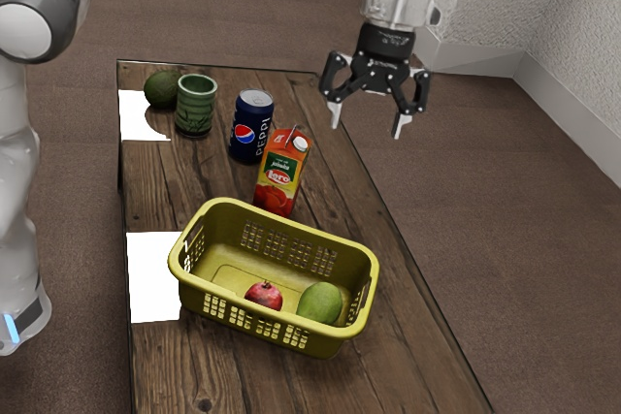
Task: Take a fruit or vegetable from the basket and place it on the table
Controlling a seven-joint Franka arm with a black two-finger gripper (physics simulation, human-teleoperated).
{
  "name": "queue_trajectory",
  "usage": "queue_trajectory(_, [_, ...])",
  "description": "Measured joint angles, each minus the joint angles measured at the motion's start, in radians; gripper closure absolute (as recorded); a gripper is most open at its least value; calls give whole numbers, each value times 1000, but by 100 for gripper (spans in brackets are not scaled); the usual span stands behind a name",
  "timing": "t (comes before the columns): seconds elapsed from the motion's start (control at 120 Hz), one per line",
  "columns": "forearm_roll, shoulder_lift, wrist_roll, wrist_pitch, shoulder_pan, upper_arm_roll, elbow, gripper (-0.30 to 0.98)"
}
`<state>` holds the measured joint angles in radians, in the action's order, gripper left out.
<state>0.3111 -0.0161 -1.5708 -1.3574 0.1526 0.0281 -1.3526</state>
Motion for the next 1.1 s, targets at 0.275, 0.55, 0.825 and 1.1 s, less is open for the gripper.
queue_trajectory(0.275, [18, 372, 144, -319, 112, 3, -702, 0])
queue_trajectory(0.55, [92, 478, 239, -583, 110, 52, -952, 0])
queue_trajectory(0.825, [101, 462, 363, -654, 110, 54, -1014, 0])
queue_trajectory(1.1, [112, 495, 439, -678, 106, 59, -1074, 0])
